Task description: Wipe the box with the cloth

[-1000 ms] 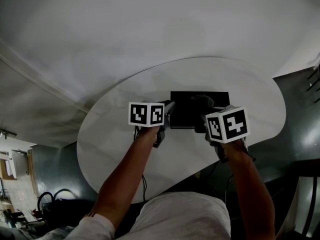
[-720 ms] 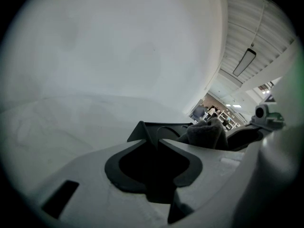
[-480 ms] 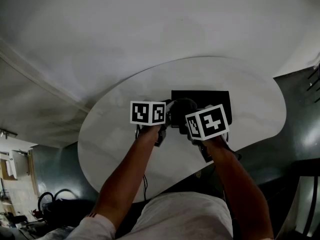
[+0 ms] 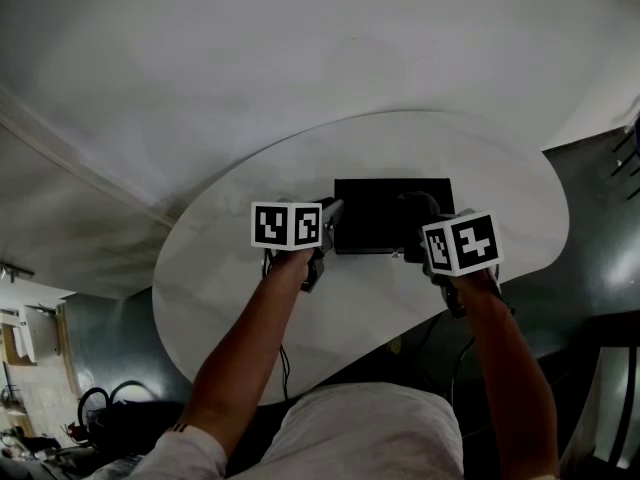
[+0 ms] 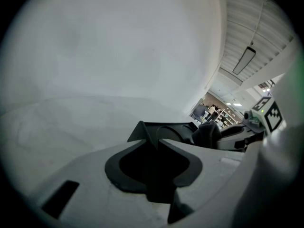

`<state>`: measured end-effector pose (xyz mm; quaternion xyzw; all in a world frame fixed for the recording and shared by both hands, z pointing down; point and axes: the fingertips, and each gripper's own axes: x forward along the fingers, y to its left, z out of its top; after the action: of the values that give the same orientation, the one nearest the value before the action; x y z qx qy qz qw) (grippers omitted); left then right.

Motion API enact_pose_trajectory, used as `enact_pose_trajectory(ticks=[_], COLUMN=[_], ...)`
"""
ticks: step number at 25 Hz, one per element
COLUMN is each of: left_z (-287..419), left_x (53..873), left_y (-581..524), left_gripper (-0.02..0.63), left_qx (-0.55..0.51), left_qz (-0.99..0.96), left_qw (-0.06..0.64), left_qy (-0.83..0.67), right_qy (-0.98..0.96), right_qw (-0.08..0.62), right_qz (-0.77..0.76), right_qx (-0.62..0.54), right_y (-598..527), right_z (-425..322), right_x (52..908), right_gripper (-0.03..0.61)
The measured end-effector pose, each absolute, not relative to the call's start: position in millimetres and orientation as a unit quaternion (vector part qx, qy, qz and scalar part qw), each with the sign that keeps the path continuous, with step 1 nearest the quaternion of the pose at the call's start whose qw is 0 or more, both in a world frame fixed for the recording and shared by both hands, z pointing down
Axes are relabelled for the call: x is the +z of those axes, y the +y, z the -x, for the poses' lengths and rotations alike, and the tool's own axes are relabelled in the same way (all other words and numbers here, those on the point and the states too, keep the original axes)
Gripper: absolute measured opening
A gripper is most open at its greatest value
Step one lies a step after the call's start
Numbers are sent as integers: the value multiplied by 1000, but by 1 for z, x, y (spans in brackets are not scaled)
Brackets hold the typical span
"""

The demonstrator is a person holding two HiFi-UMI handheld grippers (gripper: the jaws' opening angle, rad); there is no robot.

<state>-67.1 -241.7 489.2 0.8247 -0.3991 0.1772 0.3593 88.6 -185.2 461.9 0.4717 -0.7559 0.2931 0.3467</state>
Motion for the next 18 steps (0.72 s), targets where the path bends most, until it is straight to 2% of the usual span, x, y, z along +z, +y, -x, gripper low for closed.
enact_pose_trajectory(ticks=[10,18], left_z=[67,74], left_x=[488,475], left_y=[-242,-236], left_gripper=[84,83], left_qx=[179,170], left_qz=[-825,-827], left_qw=[351,337], left_qy=[-405,-417], right_qy=[-751,-811], right_qw=[326,243], right_qz=[-487,-458], right_qx=[304,272], right_y=[-177,-174], right_z=[-130,-110], right_x=[458,421], right_gripper=[91,89])
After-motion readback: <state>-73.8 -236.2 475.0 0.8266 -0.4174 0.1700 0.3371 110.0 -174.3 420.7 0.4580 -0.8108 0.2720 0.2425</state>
